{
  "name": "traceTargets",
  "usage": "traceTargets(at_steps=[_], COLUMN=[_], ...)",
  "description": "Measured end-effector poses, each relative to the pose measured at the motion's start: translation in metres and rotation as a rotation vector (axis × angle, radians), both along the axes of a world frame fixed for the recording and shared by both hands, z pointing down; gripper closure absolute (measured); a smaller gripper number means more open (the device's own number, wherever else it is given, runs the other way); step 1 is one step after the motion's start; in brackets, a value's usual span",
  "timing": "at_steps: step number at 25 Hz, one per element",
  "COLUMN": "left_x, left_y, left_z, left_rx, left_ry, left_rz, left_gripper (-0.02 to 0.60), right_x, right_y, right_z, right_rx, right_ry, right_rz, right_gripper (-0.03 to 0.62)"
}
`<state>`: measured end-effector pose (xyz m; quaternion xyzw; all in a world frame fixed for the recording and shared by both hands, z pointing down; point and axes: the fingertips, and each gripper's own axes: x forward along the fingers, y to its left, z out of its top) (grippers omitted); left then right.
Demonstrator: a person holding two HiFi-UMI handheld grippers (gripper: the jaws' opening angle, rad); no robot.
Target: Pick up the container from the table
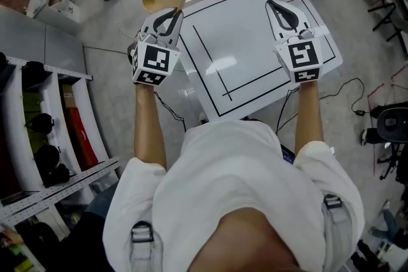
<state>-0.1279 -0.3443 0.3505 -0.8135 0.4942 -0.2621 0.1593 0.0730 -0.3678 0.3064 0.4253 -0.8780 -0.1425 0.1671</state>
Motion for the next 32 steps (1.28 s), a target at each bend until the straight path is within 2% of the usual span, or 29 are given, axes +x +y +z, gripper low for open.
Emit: traceTargets(at_steps=[4, 9, 18, 22, 32], left_x=[0.006, 0.012, 0.012, 0.011, 0.007], left_y=[0.011, 0.014, 0.011, 0.012, 0.009], left_z=[-0.029, -0.035, -0.027, -0.026, -0.022], left_rx=[0.054, 0.067, 0.055, 0.054, 0.052], left_ry=[0.081, 0.105, 0.109, 0.093, 0.105], left_rz=[0.017, 0.026, 0.022, 0.017, 0.007], left_gripper=[0.548, 0.547, 0.546, 0.546, 0.546], right_x=[-0.002, -0.001, -0.001, -0.002, -0.005], right_y=[0.009, 0.009, 0.008, 0.009, 0.006], right_z=[-0.025, -0.033, -0.014, -0.013, -0.007], right_rx=[0.043, 0.057, 0.03, 0.026, 0.02], right_ry=[-0.036, -0.048, -0.007, -0.005, -0.005], right_rz=[-0.014, -0.003, 0.008, 0.004, -0.001], right_gripper=[0.579, 0.58, 0.582, 0.582, 0.582])
